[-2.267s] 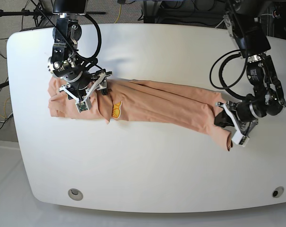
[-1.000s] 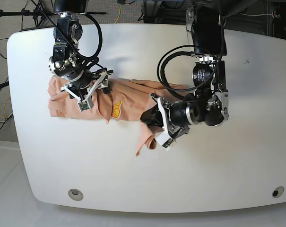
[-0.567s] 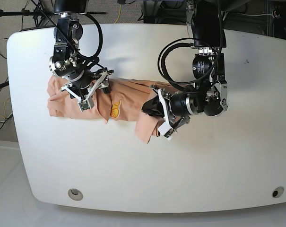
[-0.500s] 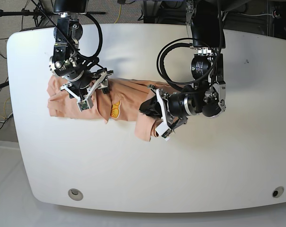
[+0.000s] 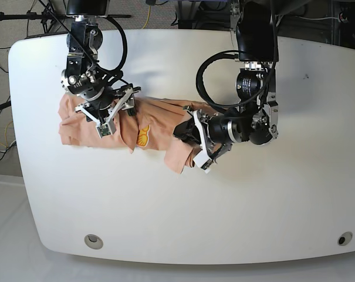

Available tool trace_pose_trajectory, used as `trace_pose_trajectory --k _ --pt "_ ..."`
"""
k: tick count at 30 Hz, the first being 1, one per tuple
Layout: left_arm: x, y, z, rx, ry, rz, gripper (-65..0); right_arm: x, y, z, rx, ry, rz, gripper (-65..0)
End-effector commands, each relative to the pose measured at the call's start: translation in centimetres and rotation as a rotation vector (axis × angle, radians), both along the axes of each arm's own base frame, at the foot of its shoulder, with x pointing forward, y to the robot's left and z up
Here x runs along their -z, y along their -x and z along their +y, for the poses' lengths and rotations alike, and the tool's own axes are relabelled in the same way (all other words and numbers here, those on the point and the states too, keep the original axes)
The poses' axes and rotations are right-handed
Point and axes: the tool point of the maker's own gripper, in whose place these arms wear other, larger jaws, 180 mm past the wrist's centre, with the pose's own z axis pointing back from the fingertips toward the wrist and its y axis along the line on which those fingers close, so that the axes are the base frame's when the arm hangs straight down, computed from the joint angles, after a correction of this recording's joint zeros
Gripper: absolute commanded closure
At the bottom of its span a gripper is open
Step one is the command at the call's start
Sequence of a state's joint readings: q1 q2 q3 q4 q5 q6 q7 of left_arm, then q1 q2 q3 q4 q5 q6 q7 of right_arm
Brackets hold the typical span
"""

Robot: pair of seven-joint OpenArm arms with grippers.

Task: Fold the T-shirt properly
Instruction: 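Lift the strip's end with the left gripper and fold it toward the right gripper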

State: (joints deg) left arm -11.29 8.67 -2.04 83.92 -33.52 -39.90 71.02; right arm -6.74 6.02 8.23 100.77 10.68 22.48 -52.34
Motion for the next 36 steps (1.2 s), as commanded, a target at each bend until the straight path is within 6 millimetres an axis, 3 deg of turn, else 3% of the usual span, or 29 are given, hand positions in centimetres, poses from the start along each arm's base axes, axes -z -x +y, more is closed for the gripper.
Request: trace_pose_trajectory --k 1,14,20,24,28,36 --pt "-1.7 -1.0 -0.7 0.001 0.046 -0.043 0.0 -1.1 -0.9 0.0 -0.003 -0.005 -0.047 -38.0" --pt "-0.6 -0.7 -2.3 0.033 0.071 -0.004 0.0 -1.1 -0.9 -0.1 -0.002 -0.001 -0.046 -38.0" --pt "-1.5 -0.9 -3.9 0.047 0.118 -0.045 -33.9 -1.1 -0.9 0.1 -0.006 -0.004 -0.045 -38.6" --pt "-1.9 -0.8 -4.6 0.063 0.13 -0.063 -48.5 -1.0 -0.9 0.2 -0.008 -0.008 -0.042 -38.7" --pt "-2.5 -0.8 -4.8 0.069 0.142 -0.076 -55.4 -0.9 -0.8 0.0 -0.008 -0.002 -0.04 -38.8" --pt "-4.6 -1.7 -4.8 0.075 0.151 -0.135 -52.5 -1.1 -0.9 0.0 -0.007 -0.004 -0.044 -38.7"
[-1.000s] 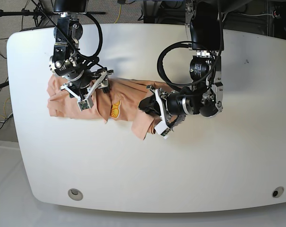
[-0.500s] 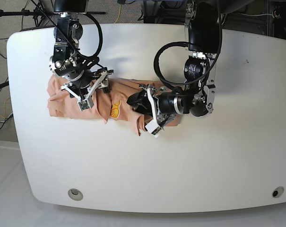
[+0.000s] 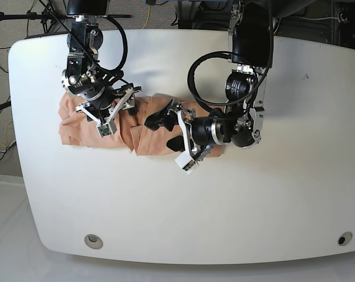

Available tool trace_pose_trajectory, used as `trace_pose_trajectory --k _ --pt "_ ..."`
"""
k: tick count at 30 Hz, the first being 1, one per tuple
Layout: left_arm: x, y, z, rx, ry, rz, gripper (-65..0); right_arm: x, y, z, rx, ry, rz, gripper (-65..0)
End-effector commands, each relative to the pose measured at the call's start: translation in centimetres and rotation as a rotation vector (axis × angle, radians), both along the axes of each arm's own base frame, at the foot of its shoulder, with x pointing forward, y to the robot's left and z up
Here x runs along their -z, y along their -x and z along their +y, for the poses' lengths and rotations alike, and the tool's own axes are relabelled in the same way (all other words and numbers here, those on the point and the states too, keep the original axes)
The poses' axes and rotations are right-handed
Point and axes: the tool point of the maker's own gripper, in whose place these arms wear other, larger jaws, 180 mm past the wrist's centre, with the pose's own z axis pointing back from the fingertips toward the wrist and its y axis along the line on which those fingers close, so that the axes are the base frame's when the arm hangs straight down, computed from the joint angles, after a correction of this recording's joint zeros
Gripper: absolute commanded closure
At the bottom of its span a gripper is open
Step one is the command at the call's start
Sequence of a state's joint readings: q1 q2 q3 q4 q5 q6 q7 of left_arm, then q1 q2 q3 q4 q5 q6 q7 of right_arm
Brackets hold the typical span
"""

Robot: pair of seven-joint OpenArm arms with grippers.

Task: Fold the T-shirt properly
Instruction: 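Lift the strip's end with the left gripper and fold it toward the right gripper, then release the folded end with the left gripper and pull back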

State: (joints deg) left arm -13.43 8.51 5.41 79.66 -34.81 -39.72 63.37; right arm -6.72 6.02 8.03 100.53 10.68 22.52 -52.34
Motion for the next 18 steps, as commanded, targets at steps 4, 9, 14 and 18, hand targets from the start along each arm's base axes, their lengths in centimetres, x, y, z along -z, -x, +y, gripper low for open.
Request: trace_pose_trajectory --k 4,9,14,18 --pt "-6.5 -2.3 -0.4 -0.001 0.081 -0.175 -41.7 -0.9 -0.8 -0.1 0.001 -0.002 -0.037 -38.4" --pt "-7.2 -3.0 0.4 0.003 0.053 -0.202 -35.6 -0.8 -0.7 -0.2 0.0 -0.001 -0.033 -38.4" --pt "-6.3 -3.9 1.5 -0.027 0.06 -0.177 -41.7 -0.7 -0.5 -0.3 0.003 0.006 -0.027 -38.4" --pt "-4.7 -4.2 1.5 -0.051 0.078 -0.131 -45.5 -0.8 -0.6 -0.3 0.002 0.006 -0.028 -38.4"
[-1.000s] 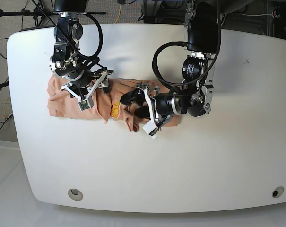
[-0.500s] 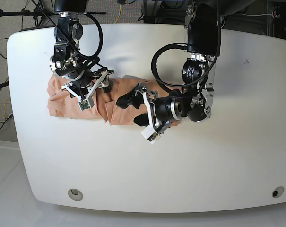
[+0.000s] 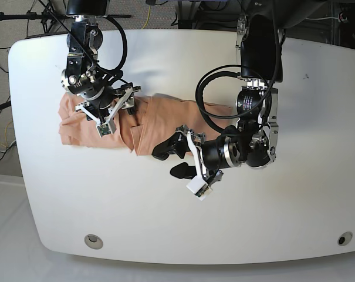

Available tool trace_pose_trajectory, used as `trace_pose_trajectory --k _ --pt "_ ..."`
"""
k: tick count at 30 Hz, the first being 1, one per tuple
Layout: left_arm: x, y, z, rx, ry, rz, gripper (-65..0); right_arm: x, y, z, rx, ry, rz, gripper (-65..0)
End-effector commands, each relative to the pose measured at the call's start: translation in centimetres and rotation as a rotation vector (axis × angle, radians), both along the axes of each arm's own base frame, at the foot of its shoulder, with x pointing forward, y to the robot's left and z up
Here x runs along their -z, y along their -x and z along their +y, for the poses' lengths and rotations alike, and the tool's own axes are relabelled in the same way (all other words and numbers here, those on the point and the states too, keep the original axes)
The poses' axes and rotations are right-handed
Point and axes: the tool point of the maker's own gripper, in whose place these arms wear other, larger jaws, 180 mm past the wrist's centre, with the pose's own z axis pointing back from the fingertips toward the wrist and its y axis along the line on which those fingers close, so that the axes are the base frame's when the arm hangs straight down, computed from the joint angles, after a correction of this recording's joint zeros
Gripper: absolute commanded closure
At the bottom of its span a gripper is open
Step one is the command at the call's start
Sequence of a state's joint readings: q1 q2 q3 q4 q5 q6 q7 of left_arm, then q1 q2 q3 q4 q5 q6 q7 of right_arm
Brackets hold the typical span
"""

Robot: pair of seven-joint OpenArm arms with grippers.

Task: Fold the T-shirt properly
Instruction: 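Release the folded end with the left gripper and pull back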

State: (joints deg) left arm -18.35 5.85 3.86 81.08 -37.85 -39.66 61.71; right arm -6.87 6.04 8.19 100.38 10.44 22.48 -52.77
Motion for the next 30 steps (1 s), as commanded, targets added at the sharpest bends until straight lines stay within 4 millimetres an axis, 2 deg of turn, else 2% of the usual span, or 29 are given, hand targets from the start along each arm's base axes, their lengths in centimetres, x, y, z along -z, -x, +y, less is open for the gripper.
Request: trace_pose_trajectory --k 1,10,16,18,26,28,30 --pt "-0.2 -0.7 -0.3 -0.013 0.037 -0.005 -46.2 -1.0 -0.8 -0.1 -0.001 0.0 -0.04 -38.4" --pt "5.4 -1.5 2.7 -0.124 -0.067 0.017 -49.0 -1.3 -1.0 -0.3 0.001 0.007 -0.047 -38.4" --pt "8.5 -0.3 4.9 -0.152 -0.144 0.02 -48.3 -1.6 -1.1 -0.4 0.001 0.013 -0.054 -38.3" --pt "10.1 1.0 5.4 -0.151 -0.17 0.032 -47.4 -1.6 -1.1 -0.3 0.001 0.015 -0.053 -38.4" --pt "11.0 2.9 4.8 -0.071 -0.224 0.018 -45.4 -2.1 -1.4 -0.9 0.018 0.021 -0.069 -38.4" --pt "10.4 3.2 4.3 -0.039 -0.234 -0.006 -44.9 -2.1 -1.4 -1.0 0.019 0.018 -0.068 -38.3" --pt "7.5 3.5 3.2 0.021 -0.24 -0.097 -45.6 -1.7 -1.3 -0.6 0.013 0.007 -0.058 -38.2"
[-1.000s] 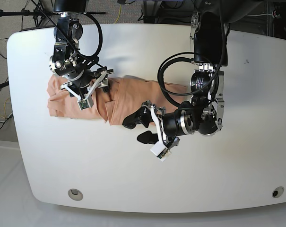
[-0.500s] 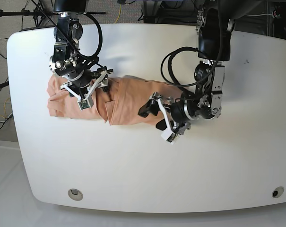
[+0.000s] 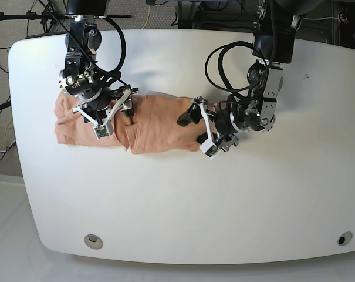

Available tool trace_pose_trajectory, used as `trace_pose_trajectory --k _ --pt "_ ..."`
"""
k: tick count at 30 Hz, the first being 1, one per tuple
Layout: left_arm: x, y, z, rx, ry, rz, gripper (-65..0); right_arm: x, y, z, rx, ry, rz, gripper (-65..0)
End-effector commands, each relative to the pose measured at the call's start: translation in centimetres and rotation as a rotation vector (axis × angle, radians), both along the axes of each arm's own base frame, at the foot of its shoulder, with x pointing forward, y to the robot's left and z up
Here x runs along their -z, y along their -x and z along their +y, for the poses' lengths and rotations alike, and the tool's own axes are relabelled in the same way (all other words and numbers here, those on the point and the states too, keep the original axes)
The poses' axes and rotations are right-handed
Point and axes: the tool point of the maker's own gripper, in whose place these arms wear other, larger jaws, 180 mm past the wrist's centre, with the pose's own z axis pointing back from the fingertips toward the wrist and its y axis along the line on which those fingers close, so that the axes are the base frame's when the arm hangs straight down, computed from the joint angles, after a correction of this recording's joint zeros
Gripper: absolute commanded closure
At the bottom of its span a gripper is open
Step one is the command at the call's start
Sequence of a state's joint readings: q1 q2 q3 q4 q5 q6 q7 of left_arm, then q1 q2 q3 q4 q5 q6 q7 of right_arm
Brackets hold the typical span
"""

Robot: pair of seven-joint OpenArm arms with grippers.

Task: Fold the T-shirt properly
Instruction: 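Release the folded end with the left gripper and pull back, then release the right gripper and move it to the shirt's outer end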

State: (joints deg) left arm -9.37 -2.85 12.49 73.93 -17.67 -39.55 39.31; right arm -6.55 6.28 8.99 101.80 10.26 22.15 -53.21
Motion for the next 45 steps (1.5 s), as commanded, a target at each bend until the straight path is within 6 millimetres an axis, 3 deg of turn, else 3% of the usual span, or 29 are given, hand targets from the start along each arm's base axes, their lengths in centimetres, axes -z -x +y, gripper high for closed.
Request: trace_pose_trajectory --k 1,6,20,32,34,40,45 --pt "-4.2 -0.2 -1.3 0.084 0.011 -0.118 -45.8 -0.7 -0.9 0.1 -0.005 -0.008 -0.033 -38.2" --pt "-5.7 0.2 -1.7 0.122 0.009 -0.169 -45.9 -0.7 -0.9 0.1 -0.003 -0.013 -0.032 -38.2" --pt "-5.6 -0.8 0.4 0.089 -0.01 -0.186 -46.3 -1.2 -1.4 -0.5 0.026 -0.025 -0.044 -38.3" --pt "-6.4 -2.1 1.4 0.055 0.001 -0.205 -47.3 -6.4 -2.1 -5.0 0.174 0.001 -0.2 -38.2" --pt "-6.8 -3.2 2.3 0.014 0.005 -0.221 -47.8 -8.7 -1.9 -8.7 0.291 0.012 -0.275 -38.2" --pt "-6.3 -3.4 2.4 -0.016 0.047 -0.219 -48.0 -9.2 -1.1 -11.6 0.376 -0.02 -0.286 -40.0" --pt "-4.7 -2.9 2.3 -0.045 0.078 -0.187 -48.1 -8.5 -1.2 -11.7 0.377 -0.103 -0.259 -45.4"
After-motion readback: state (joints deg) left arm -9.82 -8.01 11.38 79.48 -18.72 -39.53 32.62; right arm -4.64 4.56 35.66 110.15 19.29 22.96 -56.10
